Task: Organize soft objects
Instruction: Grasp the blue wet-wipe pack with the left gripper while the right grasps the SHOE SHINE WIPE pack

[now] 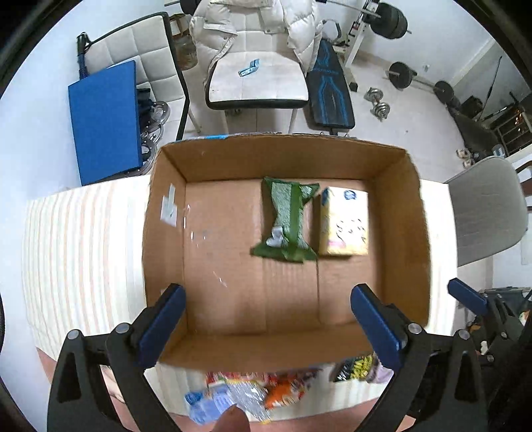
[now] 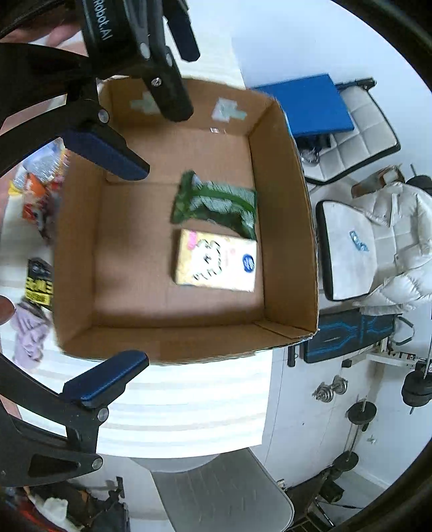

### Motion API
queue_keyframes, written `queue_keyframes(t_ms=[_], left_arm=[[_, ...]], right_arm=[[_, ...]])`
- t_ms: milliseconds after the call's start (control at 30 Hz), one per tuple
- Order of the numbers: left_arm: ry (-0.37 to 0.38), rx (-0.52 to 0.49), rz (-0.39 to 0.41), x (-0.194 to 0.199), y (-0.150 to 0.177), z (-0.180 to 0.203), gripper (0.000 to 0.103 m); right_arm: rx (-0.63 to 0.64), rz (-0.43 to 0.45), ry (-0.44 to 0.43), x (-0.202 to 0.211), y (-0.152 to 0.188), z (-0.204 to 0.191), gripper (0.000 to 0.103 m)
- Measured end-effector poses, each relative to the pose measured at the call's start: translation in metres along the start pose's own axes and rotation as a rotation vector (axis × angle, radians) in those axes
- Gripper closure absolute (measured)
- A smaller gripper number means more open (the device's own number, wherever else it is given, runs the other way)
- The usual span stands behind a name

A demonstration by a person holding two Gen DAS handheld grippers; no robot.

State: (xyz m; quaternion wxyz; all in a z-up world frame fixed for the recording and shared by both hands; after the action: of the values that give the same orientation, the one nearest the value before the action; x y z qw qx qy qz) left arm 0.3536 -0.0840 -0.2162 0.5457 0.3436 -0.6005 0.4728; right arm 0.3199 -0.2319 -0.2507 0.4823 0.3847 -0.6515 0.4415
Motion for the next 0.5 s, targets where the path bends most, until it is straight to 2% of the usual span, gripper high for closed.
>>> queue_keyframes(t_ms=[167,300,400,500], left_arm=[[-0.042,-0.005,0.038,0.024,0.032,0.008,0.002],[-0.104,-0.029,0.042,0.032,0.082,0.008,0.002],[-0.157,-0.074,-0.034,0.011,0.128,0.004,0.002],[-0.189,-0.129,-0.135,-0.024,0.167,-0.003,0.002]], right_arm=[[0.020,0.020,-0.050,0.025,0.022,0.001,0.000],[0.028,0.016,-0.079,0.041,0.053,0.014,0.000],[0.035,-0.051,-0.076,0.035,0.087,0.031,0.000],[0.016,-0.131,-0.025,0.011,0.117,0.056,0.000]])
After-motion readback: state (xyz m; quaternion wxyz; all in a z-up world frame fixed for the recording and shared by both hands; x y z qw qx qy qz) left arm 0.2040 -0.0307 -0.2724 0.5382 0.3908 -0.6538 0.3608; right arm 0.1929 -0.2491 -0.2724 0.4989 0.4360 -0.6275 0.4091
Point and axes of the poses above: each gripper's, at about its wrist camera, not at the fingertips, and x roughly against the way its jaws point, z to its right, y to its underside, the point moved 3 cm from there along -x, roughly the way its jaws point, and after that the axes turned 11 degrees about -x, right-handed, at the moved point
